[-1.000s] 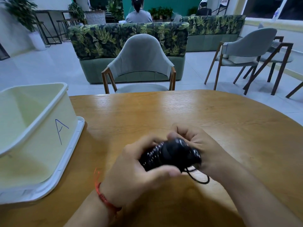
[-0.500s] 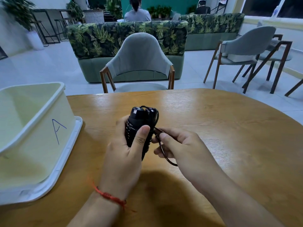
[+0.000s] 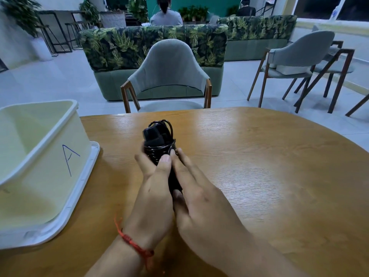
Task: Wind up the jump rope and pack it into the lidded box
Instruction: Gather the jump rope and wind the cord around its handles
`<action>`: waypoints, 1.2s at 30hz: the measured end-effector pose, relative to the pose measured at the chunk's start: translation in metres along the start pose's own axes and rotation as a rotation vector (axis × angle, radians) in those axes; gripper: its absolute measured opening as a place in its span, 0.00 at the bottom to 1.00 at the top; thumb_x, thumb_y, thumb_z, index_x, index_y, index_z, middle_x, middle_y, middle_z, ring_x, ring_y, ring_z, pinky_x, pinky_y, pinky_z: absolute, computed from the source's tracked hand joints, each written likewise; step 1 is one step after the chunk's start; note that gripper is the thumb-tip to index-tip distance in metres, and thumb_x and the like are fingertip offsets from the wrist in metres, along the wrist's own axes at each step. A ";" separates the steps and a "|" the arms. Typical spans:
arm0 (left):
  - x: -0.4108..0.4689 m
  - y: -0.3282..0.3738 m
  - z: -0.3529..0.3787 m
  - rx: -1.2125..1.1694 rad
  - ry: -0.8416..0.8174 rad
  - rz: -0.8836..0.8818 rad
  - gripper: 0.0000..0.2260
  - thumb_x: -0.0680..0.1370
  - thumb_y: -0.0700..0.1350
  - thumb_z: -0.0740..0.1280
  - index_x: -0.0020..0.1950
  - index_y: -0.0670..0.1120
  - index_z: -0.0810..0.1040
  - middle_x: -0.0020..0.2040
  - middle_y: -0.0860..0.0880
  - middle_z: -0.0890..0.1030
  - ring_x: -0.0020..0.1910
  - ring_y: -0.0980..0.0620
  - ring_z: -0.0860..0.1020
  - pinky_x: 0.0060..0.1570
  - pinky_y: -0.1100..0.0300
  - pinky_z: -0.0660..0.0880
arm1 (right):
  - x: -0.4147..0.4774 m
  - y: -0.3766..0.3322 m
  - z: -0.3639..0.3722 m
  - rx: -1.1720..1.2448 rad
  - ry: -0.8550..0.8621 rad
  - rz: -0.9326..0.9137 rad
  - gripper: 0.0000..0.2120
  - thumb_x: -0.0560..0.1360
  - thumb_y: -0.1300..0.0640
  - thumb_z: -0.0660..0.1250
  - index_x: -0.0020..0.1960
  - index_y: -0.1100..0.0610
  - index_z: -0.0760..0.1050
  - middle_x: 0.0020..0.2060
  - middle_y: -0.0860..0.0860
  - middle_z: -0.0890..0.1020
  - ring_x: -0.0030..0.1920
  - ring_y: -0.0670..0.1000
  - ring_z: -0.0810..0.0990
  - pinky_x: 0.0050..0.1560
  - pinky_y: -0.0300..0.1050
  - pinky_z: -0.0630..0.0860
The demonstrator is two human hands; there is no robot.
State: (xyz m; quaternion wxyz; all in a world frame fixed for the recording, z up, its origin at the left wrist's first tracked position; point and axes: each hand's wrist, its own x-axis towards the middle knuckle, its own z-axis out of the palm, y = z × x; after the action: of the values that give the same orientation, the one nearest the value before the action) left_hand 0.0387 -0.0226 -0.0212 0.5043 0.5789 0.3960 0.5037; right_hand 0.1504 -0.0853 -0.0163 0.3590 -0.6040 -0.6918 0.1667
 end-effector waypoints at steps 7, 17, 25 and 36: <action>0.010 0.001 -0.018 0.050 -0.278 -0.020 0.33 0.88 0.30 0.54 0.88 0.59 0.60 0.77 0.58 0.79 0.76 0.57 0.78 0.78 0.51 0.74 | 0.002 0.004 -0.006 -0.026 0.080 0.074 0.31 0.86 0.37 0.52 0.88 0.37 0.50 0.87 0.34 0.53 0.79 0.29 0.53 0.68 0.16 0.49; 0.011 0.002 -0.021 0.047 -0.109 -0.006 0.37 0.68 0.52 0.81 0.75 0.65 0.73 0.68 0.55 0.84 0.63 0.47 0.86 0.57 0.48 0.87 | 0.004 0.020 -0.006 0.160 0.206 0.069 0.28 0.84 0.38 0.61 0.84 0.34 0.64 0.84 0.31 0.63 0.81 0.29 0.60 0.80 0.48 0.71; -0.001 0.000 -0.008 0.430 0.109 0.230 0.41 0.65 0.56 0.87 0.69 0.65 0.65 0.63 0.52 0.77 0.58 0.51 0.81 0.52 0.51 0.83 | 0.009 0.006 -0.015 0.478 0.266 0.204 0.22 0.74 0.50 0.80 0.64 0.34 0.80 0.39 0.44 0.87 0.42 0.52 0.88 0.45 0.61 0.88; -0.014 0.046 -0.047 0.194 -0.081 0.162 0.29 0.78 0.56 0.76 0.76 0.65 0.69 0.68 0.58 0.80 0.62 0.55 0.85 0.54 0.54 0.87 | 0.025 -0.016 -0.045 0.769 0.341 0.219 0.12 0.78 0.60 0.78 0.56 0.46 0.85 0.57 0.47 0.89 0.50 0.55 0.90 0.39 0.45 0.85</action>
State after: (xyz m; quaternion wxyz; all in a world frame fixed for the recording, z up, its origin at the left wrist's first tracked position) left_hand -0.0118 -0.0354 0.0205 0.4193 0.6749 0.3739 0.4785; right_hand 0.1697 -0.0738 0.0327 0.6470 -0.5151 -0.4420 0.3474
